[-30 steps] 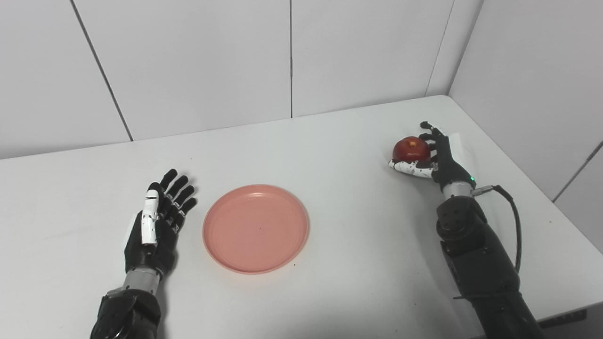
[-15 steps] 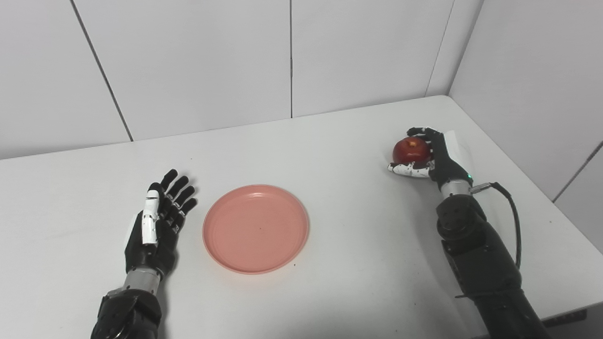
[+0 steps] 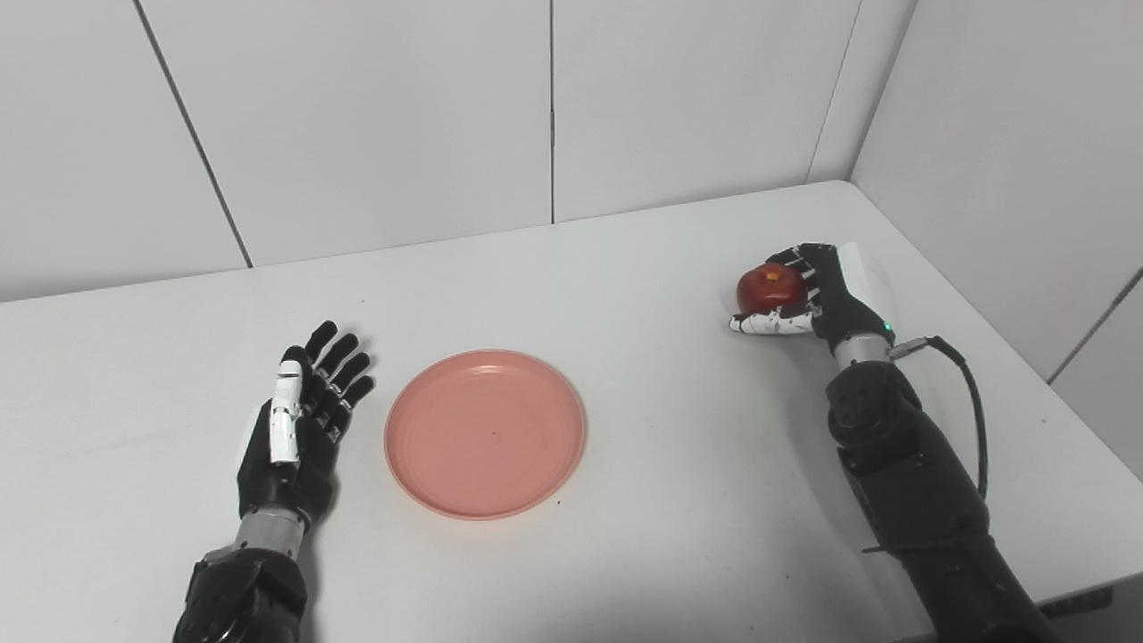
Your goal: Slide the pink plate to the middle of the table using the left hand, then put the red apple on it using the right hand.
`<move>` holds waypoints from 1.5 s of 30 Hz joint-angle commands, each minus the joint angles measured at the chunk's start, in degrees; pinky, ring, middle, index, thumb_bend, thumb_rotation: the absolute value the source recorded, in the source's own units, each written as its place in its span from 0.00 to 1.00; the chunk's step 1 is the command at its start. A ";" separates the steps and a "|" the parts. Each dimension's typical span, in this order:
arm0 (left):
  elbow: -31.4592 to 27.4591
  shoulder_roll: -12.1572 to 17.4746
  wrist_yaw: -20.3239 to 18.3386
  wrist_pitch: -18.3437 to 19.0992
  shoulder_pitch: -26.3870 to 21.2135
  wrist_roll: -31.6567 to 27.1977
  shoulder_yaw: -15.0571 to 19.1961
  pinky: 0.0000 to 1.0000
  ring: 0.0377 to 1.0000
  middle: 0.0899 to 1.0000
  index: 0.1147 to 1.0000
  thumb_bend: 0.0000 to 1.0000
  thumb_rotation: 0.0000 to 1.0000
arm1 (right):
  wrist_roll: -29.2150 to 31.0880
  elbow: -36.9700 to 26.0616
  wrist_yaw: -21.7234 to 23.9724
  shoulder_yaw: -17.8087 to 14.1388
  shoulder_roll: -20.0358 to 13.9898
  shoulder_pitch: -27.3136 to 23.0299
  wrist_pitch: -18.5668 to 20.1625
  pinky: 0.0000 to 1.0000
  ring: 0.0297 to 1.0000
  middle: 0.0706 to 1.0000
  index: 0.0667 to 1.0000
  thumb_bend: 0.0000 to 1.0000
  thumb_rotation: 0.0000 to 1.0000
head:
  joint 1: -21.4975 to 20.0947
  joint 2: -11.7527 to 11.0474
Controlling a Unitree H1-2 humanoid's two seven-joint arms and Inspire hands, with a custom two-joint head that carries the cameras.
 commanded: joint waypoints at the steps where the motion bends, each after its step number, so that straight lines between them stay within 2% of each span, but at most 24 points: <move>1: 0.18 -0.11 0.38 1.73 0.64 -0.03 -0.18 0.89 0.88 0.89 0.87 0.37 1.00 | -0.27 -1.40 -1.06 -0.37 -1.56 -1.51 -2.76 0.37 0.42 0.45 0.45 0.51 0.13 | 0.03 -0.05; 11: 0.39 -0.23 0.39 1.59 0.65 -0.15 -0.15 0.89 0.88 0.89 0.87 0.37 1.00 | -1.00 -6.30 -1.91 -0.86 -1.04 -1.02 -2.36 0.41 0.46 0.49 0.45 0.51 0.13 | 0.67 -0.49; 16: 0.49 -0.35 0.39 1.50 0.62 0.02 -0.33 0.89 0.88 0.89 0.87 0.37 1.00 | -1.52 -11.55 -0.95 -0.63 0.09 -0.92 -0.66 0.40 0.45 0.48 0.45 0.51 0.12 | 1.34 -0.75; 21: 0.55 -0.73 0.56 1.20 0.68 0.27 -0.65 0.89 0.88 0.89 0.87 0.37 1.00 | -2.71 -16.50 0.49 0.77 0.73 -1.10 -0.55 0.37 0.43 0.46 0.45 0.51 0.12 | 2.55 -1.00; 27: 0.63 -1.22 1.03 1.02 0.68 0.79 -0.95 0.88 0.88 0.88 0.87 0.36 1.00 | -3.11 -21.30 2.58 1.84 2.44 -2.18 0.84 0.38 0.44 0.46 0.45 0.51 0.13 | 3.78 -1.29; 35: 0.99 -1.74 1.36 0.32 0.65 1.21 -1.41 0.89 0.88 0.89 0.87 0.36 1.00 | -5.56 -24.72 5.23 4.93 5.30 -4.69 0.80 0.37 0.43 0.46 0.45 0.51 0.12 | 6.14 -1.51; 39: 0.96 -2.04 1.61 -0.12 0.73 1.67 -1.74 0.89 0.88 0.89 0.87 0.36 1.00 | -6.30 -24.50 5.89 7.06 6.63 -6.00 -0.97 0.35 0.41 0.42 0.48 0.52 0.01 | 7.30 -1.51; 45: 0.22 -2.50 1.74 0.02 1.09 2.19 -2.17 0.88 0.88 0.89 0.88 0.36 1.00 | -5.98 -23.03 5.84 10.40 10.27 -7.63 -3.33 0.37 0.43 0.43 0.47 0.53 0.00 | 9.16 -1.35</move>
